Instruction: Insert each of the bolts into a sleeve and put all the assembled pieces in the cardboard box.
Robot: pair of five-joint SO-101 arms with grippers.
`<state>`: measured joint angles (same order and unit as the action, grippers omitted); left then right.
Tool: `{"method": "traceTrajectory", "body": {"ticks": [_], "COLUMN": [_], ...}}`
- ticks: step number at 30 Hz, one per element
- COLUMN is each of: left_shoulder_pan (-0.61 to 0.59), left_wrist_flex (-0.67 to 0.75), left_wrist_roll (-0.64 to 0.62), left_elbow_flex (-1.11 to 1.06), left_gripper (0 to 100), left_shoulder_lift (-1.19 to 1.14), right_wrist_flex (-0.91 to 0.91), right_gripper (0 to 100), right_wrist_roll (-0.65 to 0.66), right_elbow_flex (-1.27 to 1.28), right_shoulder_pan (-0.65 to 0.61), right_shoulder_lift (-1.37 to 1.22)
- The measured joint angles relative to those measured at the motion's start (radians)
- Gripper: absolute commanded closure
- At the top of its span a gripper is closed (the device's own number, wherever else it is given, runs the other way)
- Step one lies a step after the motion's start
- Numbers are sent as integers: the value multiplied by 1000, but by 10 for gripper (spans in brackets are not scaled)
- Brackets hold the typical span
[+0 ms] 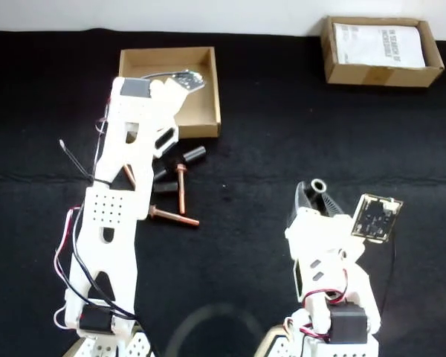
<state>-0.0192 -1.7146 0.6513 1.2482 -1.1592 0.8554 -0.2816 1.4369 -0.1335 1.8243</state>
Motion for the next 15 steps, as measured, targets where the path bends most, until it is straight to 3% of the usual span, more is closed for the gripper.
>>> {"method": "traceTrajectory", "body": {"ticks": [3, 15], "left_shoulder_pan": [-15, -21], "left_wrist_flex": [0, -38], "left_wrist_roll": [51, 23], "left_elbow_flex": [-3, -20], "left_gripper": [1000, 991], "left_shoulder_lift": [0, 15], "right_wrist_flex": [0, 0], "right_gripper": [992, 992], "right_wrist_roll": [0, 0], "right_elbow_flex": [0, 40], "right_shoulder_pan": [0, 21], "right_shoulder_lift": [0, 0]}}
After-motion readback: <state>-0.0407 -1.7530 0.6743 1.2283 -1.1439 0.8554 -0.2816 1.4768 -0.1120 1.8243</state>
